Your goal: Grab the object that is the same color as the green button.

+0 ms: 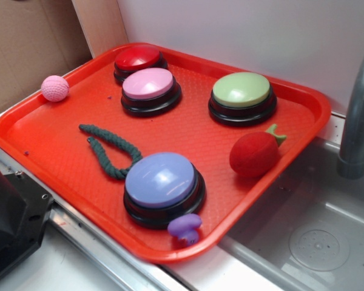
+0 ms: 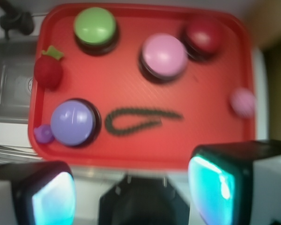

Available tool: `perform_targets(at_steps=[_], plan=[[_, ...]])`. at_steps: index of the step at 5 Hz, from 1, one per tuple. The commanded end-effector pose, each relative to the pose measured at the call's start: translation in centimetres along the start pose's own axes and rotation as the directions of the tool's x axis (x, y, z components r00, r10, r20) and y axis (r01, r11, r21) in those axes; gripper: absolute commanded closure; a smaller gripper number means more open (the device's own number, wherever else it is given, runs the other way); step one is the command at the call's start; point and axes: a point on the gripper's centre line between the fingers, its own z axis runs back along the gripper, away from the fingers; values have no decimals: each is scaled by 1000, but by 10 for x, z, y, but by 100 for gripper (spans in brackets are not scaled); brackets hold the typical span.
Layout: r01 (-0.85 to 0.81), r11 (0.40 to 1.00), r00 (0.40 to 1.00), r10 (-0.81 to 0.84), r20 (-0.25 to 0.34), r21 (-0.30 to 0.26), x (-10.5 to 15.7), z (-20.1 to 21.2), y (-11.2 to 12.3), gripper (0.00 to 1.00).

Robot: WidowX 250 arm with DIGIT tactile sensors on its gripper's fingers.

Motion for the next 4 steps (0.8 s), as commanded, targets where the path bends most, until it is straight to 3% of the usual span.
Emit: perform_targets(at_steps=[1,2,3,4], plan=[[-177,983,982,179,52,-44,45,-45,31,0],[-402,908,915,398,57,113,29,-74,69,0],[-613,780,788,616,20,127,5,-118,75,0],[-708,681,691,722,-11,186,-10,-146,71,0]])
